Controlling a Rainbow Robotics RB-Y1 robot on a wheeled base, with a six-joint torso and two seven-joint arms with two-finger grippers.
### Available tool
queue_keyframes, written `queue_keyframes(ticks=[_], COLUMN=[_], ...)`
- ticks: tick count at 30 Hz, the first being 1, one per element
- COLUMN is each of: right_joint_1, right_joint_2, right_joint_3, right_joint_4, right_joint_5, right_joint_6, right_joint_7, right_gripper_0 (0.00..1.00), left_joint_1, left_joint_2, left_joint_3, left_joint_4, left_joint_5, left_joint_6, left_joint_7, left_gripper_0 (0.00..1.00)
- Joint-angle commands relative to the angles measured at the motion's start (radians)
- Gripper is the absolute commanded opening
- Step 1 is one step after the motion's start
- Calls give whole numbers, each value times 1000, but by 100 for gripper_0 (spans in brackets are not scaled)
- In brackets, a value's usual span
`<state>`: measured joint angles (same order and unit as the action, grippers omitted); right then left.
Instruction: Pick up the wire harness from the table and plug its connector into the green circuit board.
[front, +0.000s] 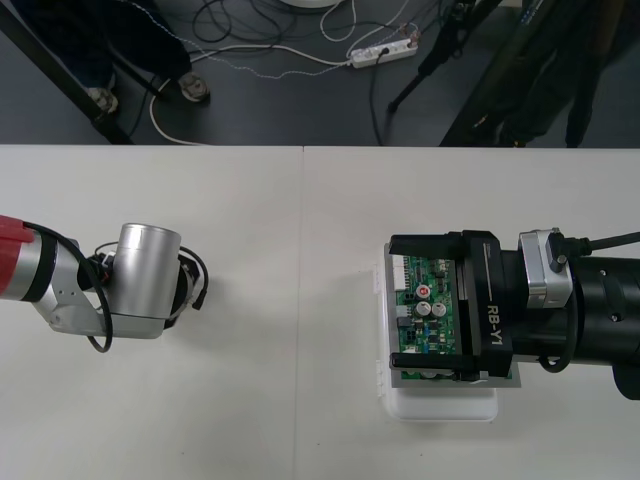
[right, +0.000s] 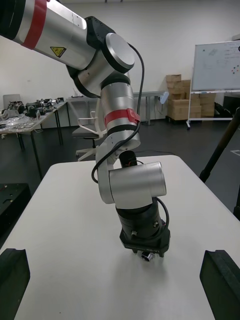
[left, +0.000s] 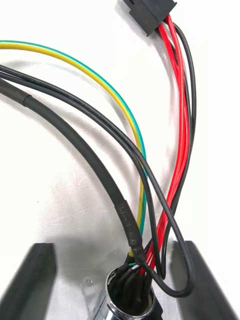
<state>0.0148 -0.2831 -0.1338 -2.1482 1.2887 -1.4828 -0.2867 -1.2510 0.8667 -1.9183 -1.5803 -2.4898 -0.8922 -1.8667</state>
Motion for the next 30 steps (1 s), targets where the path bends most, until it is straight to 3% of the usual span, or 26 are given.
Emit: queue_keyframes(ticks=[1, 6, 11, 15, 18, 24, 30], right_joint_1=[16, 16, 14, 13, 13, 13, 7], right_joint_2=[-21, -21, -21, -21, -21, -21, -21], right_joint_3=[-13, -10, -7, -9, -9, -9, -10], right_joint_4=[-27, 13, 21, 21, 21, 21, 21], right_joint_5=[-16, -40, -45, -48, -52, -63, -75], right_joint_6=[9, 7, 9, 9, 7, 7, 7], right_joint_7=[-19, -6, 4, 9, 11, 11, 11], right_gripper_0=[100, 100, 100, 100, 100, 100, 100], left_joint_1=[38, 51, 53, 53, 53, 56, 54], left_joint_2=[-43, -58, -72, -78, -80, -69, -9], left_joint_3=[8, 28, 45, 56, 65, 124, 275], left_joint_4=[0, 16, 20, 25, 34, 62, 39], left_joint_5=[6, 14, 22, 31, 42, 52, 154], left_joint_6=[35, 35, 33, 35, 33, -8, -120], left_joint_7=[-114, -109, -103, -101, -97, -97, -109], left_gripper_0=[62, 59, 30, 17, 0, 0, 0])
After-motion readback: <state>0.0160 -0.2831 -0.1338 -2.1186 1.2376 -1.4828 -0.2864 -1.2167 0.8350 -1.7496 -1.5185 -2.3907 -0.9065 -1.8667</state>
